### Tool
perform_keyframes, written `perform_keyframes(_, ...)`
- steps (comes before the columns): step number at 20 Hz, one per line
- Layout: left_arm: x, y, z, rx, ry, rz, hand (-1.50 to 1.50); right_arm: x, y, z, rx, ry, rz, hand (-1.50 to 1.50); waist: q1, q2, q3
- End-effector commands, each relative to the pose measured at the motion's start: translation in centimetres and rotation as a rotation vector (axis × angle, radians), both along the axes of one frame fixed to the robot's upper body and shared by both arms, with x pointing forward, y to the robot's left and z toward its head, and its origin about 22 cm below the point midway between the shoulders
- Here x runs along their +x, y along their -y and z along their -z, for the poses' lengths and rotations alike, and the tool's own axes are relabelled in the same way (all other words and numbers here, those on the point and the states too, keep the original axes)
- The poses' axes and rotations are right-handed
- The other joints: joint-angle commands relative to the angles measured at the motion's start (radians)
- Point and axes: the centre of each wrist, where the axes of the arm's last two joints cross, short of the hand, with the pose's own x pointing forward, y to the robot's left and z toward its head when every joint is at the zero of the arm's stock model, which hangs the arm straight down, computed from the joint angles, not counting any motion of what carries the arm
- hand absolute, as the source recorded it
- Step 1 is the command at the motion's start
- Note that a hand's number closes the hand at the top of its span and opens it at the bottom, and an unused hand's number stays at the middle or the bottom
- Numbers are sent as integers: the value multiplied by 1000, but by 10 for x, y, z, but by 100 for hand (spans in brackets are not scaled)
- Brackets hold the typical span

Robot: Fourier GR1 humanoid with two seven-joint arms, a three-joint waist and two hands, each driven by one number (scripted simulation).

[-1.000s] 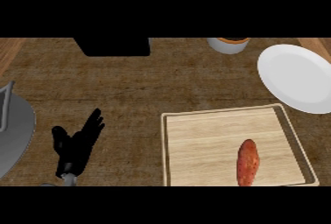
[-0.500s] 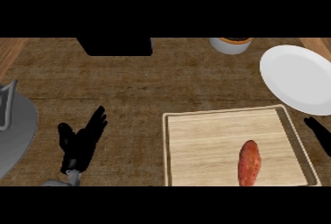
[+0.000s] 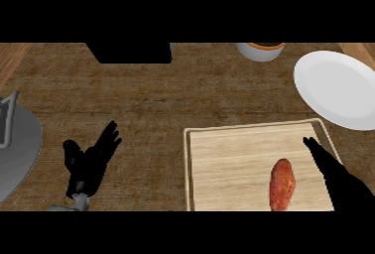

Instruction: Pick the sweet potato from the tray and place it in the plate

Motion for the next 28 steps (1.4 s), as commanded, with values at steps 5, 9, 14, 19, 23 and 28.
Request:
perform_keyframes(5,2,-16,12,-19,-24,12,0,13,-6,15,-45,-8,-1,-150,-4,2,-2)
perform_keyframes(9,4,-10,-14,-17,-20,9,0,24,-16,31,-106,-57,35,-150,2,2,-1)
perform_keyframes(14,2,-3,4,-9,-34,1,0,6,-17,51,-127,-66,43,-150,-6,1,-1)
perform_keyframes(19,-4,0,13,1,-31,-2,0,27,-20,63,-117,-113,23,-150,-3,2,-1)
perform_keyframes(23,1,-7,6,-4,-35,-21,0,27,-21,92,-127,-123,22,-150,-3,2,-1)
perform_keyframes(28,-1,3,-11,3,-18,-12,0,22,-14,67,-215,-140,-90,150,-3,1,-1)
